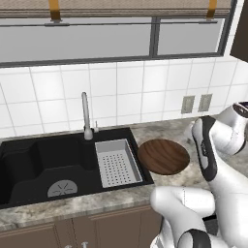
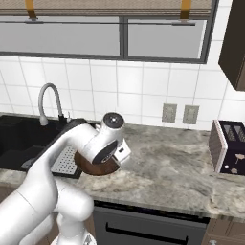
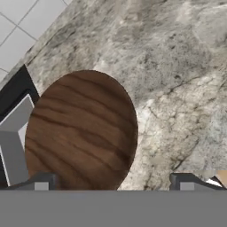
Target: Pick the cup and bowl from the counter and place them on the counter next to the sink.
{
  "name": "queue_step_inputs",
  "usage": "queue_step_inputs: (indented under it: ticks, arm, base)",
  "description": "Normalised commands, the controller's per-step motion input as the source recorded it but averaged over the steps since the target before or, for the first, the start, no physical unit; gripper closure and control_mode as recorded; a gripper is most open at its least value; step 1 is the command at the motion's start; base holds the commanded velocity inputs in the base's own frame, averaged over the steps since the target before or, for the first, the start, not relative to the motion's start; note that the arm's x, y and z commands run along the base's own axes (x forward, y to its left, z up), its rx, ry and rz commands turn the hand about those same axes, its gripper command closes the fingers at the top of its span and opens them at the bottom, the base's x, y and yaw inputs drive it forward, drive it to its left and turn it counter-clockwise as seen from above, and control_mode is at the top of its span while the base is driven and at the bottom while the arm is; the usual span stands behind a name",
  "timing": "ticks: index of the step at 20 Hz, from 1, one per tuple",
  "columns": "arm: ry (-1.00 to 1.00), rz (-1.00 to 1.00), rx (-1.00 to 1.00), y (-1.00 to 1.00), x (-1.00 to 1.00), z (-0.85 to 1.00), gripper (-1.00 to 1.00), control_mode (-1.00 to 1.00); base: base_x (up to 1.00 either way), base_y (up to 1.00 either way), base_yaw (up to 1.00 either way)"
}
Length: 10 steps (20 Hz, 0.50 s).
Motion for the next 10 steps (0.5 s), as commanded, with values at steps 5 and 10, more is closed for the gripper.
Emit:
queue_step_inputs:
  ticks: [5, 10]
  arm:
    - [0.04, 0.00, -0.15, 0.59, -0.37, 0.50, -1.00, -1.00]
    - [0.02, 0.03, -0.07, 0.32, -0.58, 0.37, -1.00, -1.00]
  base:
    - [0.00, 0.00, 0.00]
    - [0.00, 0.00, 0.00]
